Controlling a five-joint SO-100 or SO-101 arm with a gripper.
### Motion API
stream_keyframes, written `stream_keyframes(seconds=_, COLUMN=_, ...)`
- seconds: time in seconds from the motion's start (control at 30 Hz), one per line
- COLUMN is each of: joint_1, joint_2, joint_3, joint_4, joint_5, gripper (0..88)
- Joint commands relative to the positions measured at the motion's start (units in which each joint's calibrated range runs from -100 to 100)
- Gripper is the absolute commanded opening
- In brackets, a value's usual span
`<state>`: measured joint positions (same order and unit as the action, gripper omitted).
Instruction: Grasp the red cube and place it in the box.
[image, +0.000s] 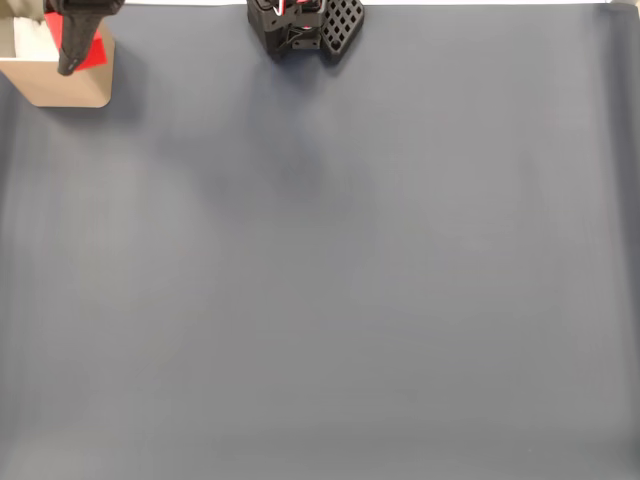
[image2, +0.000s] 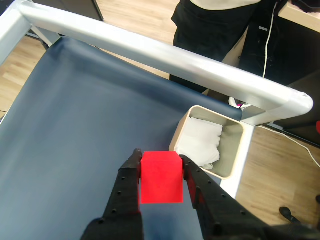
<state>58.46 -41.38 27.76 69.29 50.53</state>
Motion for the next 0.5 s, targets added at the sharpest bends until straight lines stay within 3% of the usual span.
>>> stream_keyframes(seconds=0.0, joint_1=2.3, joint_2=0.5, joint_3=-1.0, joint_4=-1.3, joint_5=-0.4, gripper=1.1)
stream_keyframes(seconds=0.47, joint_1=6.0, joint_2=4.5, joint_3=-3.2, joint_4=-3.1, joint_5=-2.9, gripper=1.0)
